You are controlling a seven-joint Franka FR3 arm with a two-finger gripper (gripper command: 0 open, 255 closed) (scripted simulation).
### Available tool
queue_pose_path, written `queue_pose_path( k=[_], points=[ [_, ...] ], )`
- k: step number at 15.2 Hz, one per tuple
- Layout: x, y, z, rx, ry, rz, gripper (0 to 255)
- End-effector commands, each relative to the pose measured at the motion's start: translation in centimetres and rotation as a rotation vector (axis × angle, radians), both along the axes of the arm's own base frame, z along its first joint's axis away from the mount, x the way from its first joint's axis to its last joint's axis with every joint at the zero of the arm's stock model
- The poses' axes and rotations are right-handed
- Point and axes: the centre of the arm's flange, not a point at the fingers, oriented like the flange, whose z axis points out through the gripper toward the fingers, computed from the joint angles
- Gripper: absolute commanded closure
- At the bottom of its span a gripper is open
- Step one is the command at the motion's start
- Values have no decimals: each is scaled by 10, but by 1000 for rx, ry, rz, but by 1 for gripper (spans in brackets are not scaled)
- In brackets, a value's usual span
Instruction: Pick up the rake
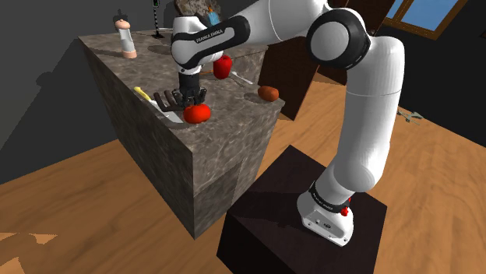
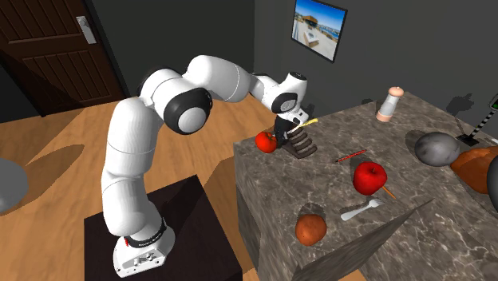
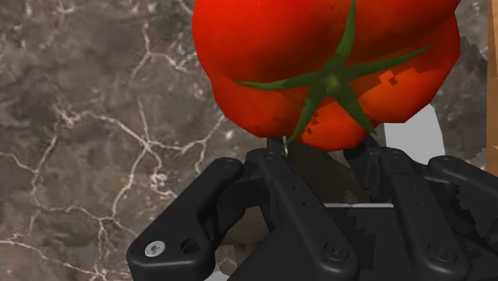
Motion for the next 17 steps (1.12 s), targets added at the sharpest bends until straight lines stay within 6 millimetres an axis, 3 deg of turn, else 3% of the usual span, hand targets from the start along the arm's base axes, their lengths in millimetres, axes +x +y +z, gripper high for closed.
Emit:
queue_pose_path(
  k=[1, 15, 17],
  points=[
    [0, 1, 5, 0, 0, 1, 255],
    [0, 1, 79, 0, 0, 0, 255],
    [0, 1, 80, 0, 0, 1, 255]
  ],
)
